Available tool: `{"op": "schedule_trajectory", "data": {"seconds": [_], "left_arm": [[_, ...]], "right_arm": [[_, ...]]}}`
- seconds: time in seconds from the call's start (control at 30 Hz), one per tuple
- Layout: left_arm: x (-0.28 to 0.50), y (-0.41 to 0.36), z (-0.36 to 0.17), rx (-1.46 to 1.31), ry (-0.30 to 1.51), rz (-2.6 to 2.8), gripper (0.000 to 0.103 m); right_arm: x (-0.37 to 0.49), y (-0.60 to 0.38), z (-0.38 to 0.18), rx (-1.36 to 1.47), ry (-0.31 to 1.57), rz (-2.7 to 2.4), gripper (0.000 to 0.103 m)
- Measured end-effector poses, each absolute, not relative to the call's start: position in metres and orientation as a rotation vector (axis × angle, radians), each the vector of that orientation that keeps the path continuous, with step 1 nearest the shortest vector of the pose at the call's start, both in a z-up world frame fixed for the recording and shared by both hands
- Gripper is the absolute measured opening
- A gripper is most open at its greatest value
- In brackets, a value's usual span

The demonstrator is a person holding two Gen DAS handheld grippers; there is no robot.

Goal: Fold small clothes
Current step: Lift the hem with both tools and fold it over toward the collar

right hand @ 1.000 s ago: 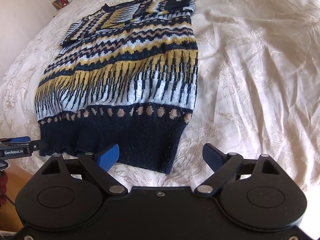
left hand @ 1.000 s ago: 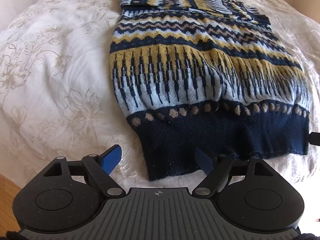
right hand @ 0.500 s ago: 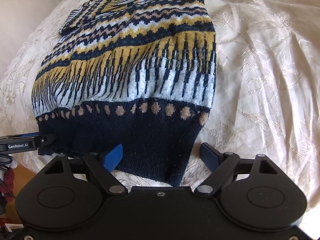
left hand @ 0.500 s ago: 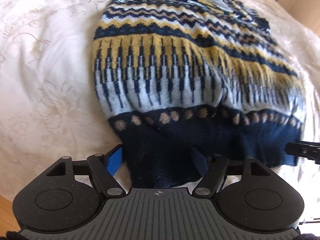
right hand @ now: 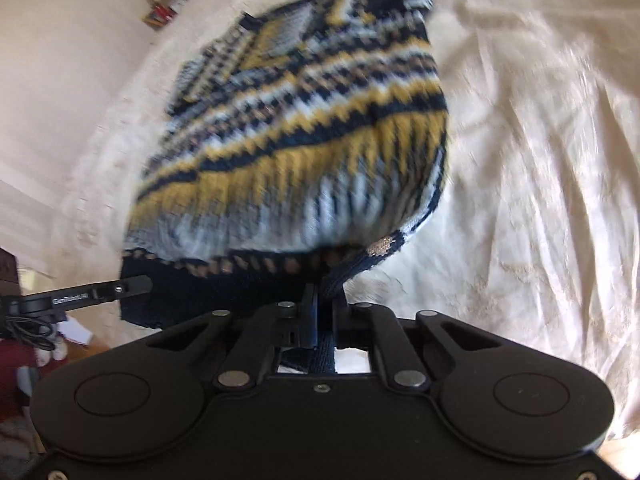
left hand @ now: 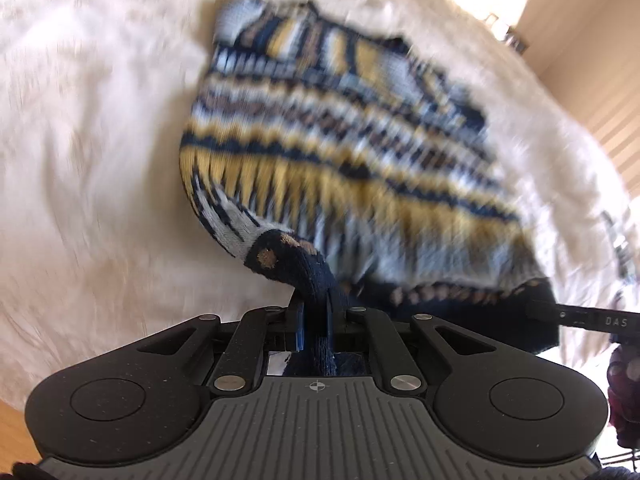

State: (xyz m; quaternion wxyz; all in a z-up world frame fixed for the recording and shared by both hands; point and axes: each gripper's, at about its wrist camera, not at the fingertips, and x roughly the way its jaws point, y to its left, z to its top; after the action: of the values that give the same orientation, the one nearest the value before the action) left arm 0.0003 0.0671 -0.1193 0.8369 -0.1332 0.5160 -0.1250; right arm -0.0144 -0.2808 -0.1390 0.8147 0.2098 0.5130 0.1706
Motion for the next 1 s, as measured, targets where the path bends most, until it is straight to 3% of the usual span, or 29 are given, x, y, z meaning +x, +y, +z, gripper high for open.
{"op": "schedule_trajectory", "data": {"seconds": [0.23, 0.47, 0.7, 1.0], "left_arm": [[0.041, 0.068, -0.056, -0.351, 0.927, -0.241, 0.009], [0.111, 0.071, -0.026, -0.407, 0.795, -0.193, 0.009], [0.187, 0.059, -0.019, -0.364, 0.74, -0.166, 0.009], [0.249, 0.059, -0.051, -0.343, 0.842, -0.135, 0.009]], "right_arm": [[0.028, -0.295, -0.08, 0.538, 0.925, 0.422, 0.013], [0.103, -0.309, -0.056, 0.636, 0.776, 0.378, 0.013], [0.186, -0.31, -0.051, 0.632, 0.731, 0.344, 0.013], [0.25, -0.304, -0.08, 0.616, 0.822, 0.274, 0.013]]}}
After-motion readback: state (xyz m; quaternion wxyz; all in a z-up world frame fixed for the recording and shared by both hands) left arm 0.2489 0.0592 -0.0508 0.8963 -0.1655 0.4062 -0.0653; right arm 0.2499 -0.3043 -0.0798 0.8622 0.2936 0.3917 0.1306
